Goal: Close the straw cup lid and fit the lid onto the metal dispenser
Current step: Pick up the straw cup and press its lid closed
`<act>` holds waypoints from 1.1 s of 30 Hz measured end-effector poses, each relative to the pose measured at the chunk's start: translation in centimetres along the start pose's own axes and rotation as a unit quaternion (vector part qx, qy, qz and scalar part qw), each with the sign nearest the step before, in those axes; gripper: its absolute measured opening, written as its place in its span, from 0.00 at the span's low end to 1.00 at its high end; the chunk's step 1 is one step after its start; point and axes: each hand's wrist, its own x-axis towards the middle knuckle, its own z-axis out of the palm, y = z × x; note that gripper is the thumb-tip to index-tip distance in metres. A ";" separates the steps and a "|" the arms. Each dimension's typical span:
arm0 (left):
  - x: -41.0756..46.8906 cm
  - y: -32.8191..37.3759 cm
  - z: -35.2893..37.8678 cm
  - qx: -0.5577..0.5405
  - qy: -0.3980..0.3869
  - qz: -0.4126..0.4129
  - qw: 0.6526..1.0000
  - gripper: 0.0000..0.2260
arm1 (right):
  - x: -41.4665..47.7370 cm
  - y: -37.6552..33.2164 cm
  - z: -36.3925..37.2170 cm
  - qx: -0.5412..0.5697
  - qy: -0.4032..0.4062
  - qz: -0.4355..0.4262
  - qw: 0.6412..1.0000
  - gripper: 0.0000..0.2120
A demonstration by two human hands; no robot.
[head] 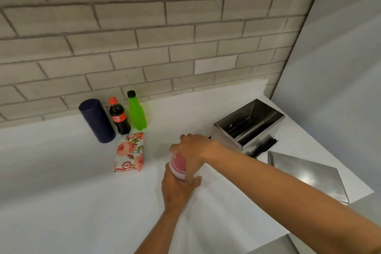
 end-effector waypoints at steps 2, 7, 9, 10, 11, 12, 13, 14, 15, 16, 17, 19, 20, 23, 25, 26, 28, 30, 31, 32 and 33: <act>0.0 0.0 -0.1 -0.001 -0.005 0.000 1.000 0.47 | 0.0 -0.3 0.0 0.002 0.000 0.016 1.000 0.57; 0.1 -0.3 0.2 0.009 0.012 -0.007 1.000 0.48 | -0.6 -0.4 -0.4 -0.029 -0.030 0.006 0.999 0.63; 0.1 -0.4 0.3 0.015 0.018 -0.003 1.000 0.47 | -0.8 -0.4 -0.5 -0.020 -0.026 0.004 0.999 0.60; 0.1 -0.4 0.4 0.015 0.020 -0.003 1.000 0.47 | -0.8 -0.3 -0.5 -0.019 -0.022 0.006 1.000 0.58; 0.2 -0.5 0.4 0.013 0.022 -0.005 1.000 0.47 | -0.9 -0.3 -0.5 -0.018 -0.018 0.009 1.000 0.58; 0.1 -0.5 0.4 0.012 0.023 -0.006 1.000 0.47 | -0.9 -0.3 -0.5 -0.017 -0.015 0.013 1.000 0.58; 0.1 -0.5 0.5 0.013 0.022 -0.005 1.000 0.47 | -0.9 -0.4 -0.5 -0.018 -0.013 0.015 1.000 0.57; 0.1 -0.5 0.5 0.015 0.022 -0.003 1.000 0.47 | -0.8 -0.5 -0.5 -0.020 -0.013 0.017 1.000 0.57; 0.1 -0.5 0.5 0.017 0.021 -0.002 1.000 0.47 | -0.8 -0.5 -0.5 -0.020 -0.013 0.019 1.000 0.57; 0.1 -0.5 0.4 0.016 0.019 -0.002 1.000 0.47 | -0.8 -0.5 -0.6 -0.020 -0.012 0.020 1.000 0.58; 0.0 -0.5 0.4 0.015 0.019 -0.002 1.000 0.47 | -0.7 -0.6 -0.6 -0.020 -0.011 0.021 1.000 0.58; 0.0 -0.6 0.5 0.017 0.020 -0.001 1.000 0.47 | -0.7 -0.6 -0.7 -0.021 -0.007 0.019 1.000 0.58; 0.0 -0.6 0.5 0.019 0.023 0.000 1.000 0.47 | -0.7 -0.5 -0.8 -0.021 -0.005 0.019 1.000 0.58; -0.2 -0.5 0.5 0.020 0.028 0.001 0.999 0.46 | -0.8 -0.6 -0.8 -0.024 0.002 0.018 1.000 0.57; -0.3 -0.5 0.4 0.019 0.029 0.002 0.999 0.45 | -0.8 -0.7 -0.9 -0.025 0.002 0.019 0.999 0.57; -0.4 -0.4 0.4 0.019 0.029 0.002 0.999 0.44 | -0.8 -0.7 -0.9 -0.024 0.002 0.019 1.000 0.57; -0.5 -0.3 0.3 0.018 0.028 0.003 0.999 0.44 | -0.9 -0.7 -0.8 -0.015 -0.001 0.022 1.000 0.58; -0.6 -0.2 0.3 0.014 0.030 0.002 0.999 0.44 | -1.0 -0.7 -0.4 -0.006 -0.005 0.024 1.000 0.59; -0.7 -0.3 0.4 0.007 0.031 0.000 1.000 0.43 | -1.2 -0.7 -0.1 -0.005 -0.005 0.022 1.000 0.61; -0.9 -0.4 0.4 -0.001 0.031 -0.002 1.000 0.43 | -1.5 -0.7 0.1 -0.005 -0.001 0.018 1.000 0.63; -1.1 -0.6 0.5 -0.007 0.032 -0.003 0.999 0.42 | -2.0 -0.7 0.3 0.002 0.007 0.012 1.000 0.64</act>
